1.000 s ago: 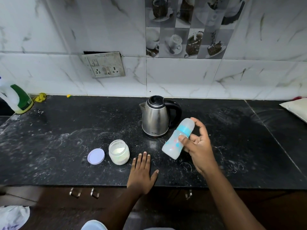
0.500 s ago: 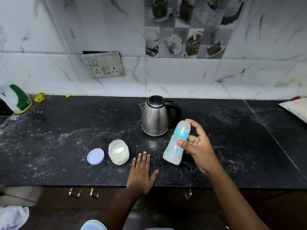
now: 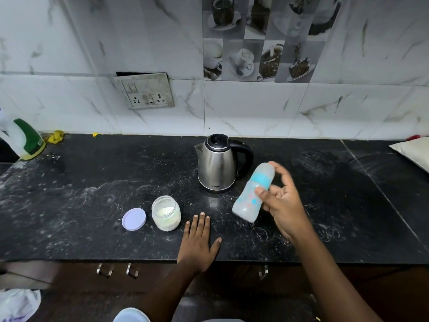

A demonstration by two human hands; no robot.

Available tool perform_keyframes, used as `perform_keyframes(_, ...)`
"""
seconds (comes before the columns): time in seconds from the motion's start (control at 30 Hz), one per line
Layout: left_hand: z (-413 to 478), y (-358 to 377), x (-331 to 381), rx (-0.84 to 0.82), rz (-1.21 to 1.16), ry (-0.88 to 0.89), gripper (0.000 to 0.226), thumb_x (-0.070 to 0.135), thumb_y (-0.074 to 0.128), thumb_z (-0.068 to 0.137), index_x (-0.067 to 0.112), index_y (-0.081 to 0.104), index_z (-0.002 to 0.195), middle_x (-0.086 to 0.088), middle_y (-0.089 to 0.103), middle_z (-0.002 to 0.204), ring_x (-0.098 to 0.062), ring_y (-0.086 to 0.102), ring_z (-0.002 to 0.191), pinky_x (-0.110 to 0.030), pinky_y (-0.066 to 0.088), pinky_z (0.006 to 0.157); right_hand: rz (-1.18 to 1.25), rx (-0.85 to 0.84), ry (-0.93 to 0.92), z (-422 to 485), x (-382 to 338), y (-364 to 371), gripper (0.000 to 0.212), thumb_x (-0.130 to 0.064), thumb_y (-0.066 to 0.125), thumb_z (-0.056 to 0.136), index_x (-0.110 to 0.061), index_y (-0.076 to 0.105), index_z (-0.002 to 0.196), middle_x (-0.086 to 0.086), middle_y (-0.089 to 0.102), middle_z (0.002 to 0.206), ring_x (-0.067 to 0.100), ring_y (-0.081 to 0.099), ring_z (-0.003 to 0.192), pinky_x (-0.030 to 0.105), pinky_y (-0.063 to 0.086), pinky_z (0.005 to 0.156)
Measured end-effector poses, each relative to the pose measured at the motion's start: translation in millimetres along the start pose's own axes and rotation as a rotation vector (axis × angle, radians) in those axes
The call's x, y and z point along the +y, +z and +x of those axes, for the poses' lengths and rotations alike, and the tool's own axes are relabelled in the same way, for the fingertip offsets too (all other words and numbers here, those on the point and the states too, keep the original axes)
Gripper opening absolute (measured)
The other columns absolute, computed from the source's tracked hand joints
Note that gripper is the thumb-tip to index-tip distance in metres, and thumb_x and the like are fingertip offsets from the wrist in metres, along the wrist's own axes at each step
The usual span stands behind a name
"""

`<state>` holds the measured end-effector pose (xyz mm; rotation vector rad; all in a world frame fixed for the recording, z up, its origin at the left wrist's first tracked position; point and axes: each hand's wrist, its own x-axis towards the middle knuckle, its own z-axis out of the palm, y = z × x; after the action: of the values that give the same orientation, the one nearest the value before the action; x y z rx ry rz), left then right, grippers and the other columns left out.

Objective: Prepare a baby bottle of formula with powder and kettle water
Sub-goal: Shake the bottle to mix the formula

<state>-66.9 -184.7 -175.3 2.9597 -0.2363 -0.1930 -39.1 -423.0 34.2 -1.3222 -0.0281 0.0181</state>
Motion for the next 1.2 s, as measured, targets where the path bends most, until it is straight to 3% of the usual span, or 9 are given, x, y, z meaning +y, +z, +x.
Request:
perform_keyframes(0.07, 0.5, -0.1, -0.1, 0.006, 0.001, -0.004, 0.094, 0.073, -0.001, 0.097, 0.015, -0.004, 0.171, -0.006, -0.011, 0.18, -0.024, -0.016, 0.166, -0.045, -0.012, 0.134, -0.051, -0.077, 0.021, -1.8, 1.7, -0.5, 0.081, -0.024, 0.093, 0.075, -0.042, 0.052, 0.143, 0.021, 0.076, 0.117, 0.037, 0.075, 0.107, 0.045, 0.063, 0.085)
perform_keyframes(0.2, 0.9, -0.6, 0.3, 0.004, -0.003, 0.003, 0.092, 0.072, 0.003, 0.1, 0.014, -0.003, 0.172, -0.006, -0.01, 0.18, -0.025, -0.015, 0.166, -0.045, -0.012, 0.134, 0.118, 0.142, -0.049, 2.6, -1.1, -5.1, 0.077, -0.02, 0.088, 0.081, -0.037, 0.049, 0.145, 0.019, 0.075, 0.12, 0.033, 0.074, 0.112, 0.049, 0.063, 0.087)
perform_keyframes(0.37, 0.1, -2.1, 1.1, 0.006, 0.007, -0.001, 0.094, 0.072, 0.001, 0.098, 0.014, -0.001, 0.172, -0.007, -0.008, 0.18, -0.026, -0.012, 0.167, -0.045, -0.012, 0.133, -0.036, -0.047, 0.005, -3.4, 1.7, 2.6, 0.081, -0.024, 0.093, 0.074, -0.041, 0.053, 0.142, 0.021, 0.076, 0.116, 0.038, 0.075, 0.107, 0.046, 0.063, 0.085)
perform_keyframes(0.5, 1.0, -1.8, 0.6, 0.003, 0.005, 0.003, 0.089, 0.07, 0.009, 0.103, 0.014, -0.003, 0.171, -0.007, -0.01, 0.18, -0.026, -0.014, 0.166, -0.045, -0.012, 0.134, 0.112, 0.127, -0.037, -0.9, -1.7, 0.1, 0.081, -0.024, 0.092, 0.076, -0.036, 0.049, 0.144, 0.021, 0.075, 0.119, 0.034, 0.074, 0.109, 0.046, 0.064, 0.082)
perform_keyframes(0.63, 0.3, -3.0, 0.7, -0.001, 0.004, 0.003, 0.091, 0.071, 0.005, 0.101, 0.013, -0.003, 0.171, -0.007, -0.01, 0.18, -0.025, -0.014, 0.166, -0.045, -0.012, 0.134, -0.024, -0.035, 0.009, -4.8, 3.7, 2.9, 0.081, -0.02, 0.092, 0.076, -0.039, 0.051, 0.144, 0.022, 0.076, 0.116, 0.037, 0.075, 0.107, 0.045, 0.063, 0.083)
perform_keyframes(0.77, 0.4, -2.8, 0.9, -0.003, 0.003, 0.007, 0.089, 0.07, 0.011, 0.104, 0.013, -0.003, 0.171, -0.008, -0.01, 0.18, -0.026, -0.014, 0.166, -0.046, -0.01, 0.134, 0.11, 0.16, -0.033, -1.5, 1.4, -1.2, 0.079, -0.018, 0.086, 0.079, -0.034, 0.048, 0.146, 0.019, 0.075, 0.121, 0.035, 0.073, 0.114, 0.055, 0.061, 0.092)
perform_keyframes(0.9, 0.2, -2.4, 0.4, -0.004, -0.005, 0.003, 0.09, 0.071, 0.008, 0.103, 0.013, -0.004, 0.171, -0.007, -0.011, 0.18, -0.026, -0.015, 0.166, -0.046, -0.01, 0.134, -0.045, -0.029, 0.016, -5.6, 4.3, 1.1, 0.083, -0.027, 0.094, 0.075, -0.04, 0.05, 0.144, 0.021, 0.076, 0.117, 0.039, 0.074, 0.109, 0.053, 0.062, 0.088)
perform_keyframes(1.07, 0.8, -2.3, 0.7, -0.004, -0.002, 0.007, 0.088, 0.069, 0.011, 0.104, 0.013, -0.003, 0.171, -0.007, -0.011, 0.18, -0.026, -0.015, 0.166, -0.046, -0.01, 0.134, 0.101, 0.159, -0.055, -0.3, 1.2, 0.4, 0.082, -0.023, 0.091, 0.077, -0.036, 0.048, 0.145, 0.021, 0.073, 0.123, 0.036, 0.072, 0.115, 0.054, 0.061, 0.09)
perform_keyframes(1.2, 0.4, -2.1, 0.1, -0.005, -0.012, 0.004, 0.089, 0.07, 0.009, 0.103, 0.014, -0.003, 0.171, -0.007, -0.011, 0.18, -0.025, -0.015, 0.166, -0.045, -0.012, 0.134, -0.01, -0.031, 0.014, -3.0, 5.0, 3.8, 0.078, -0.019, 0.09, 0.078, -0.039, 0.052, 0.143, 0.02, 0.076, 0.116, 0.035, 0.076, 0.106, 0.044, 0.063, 0.081)
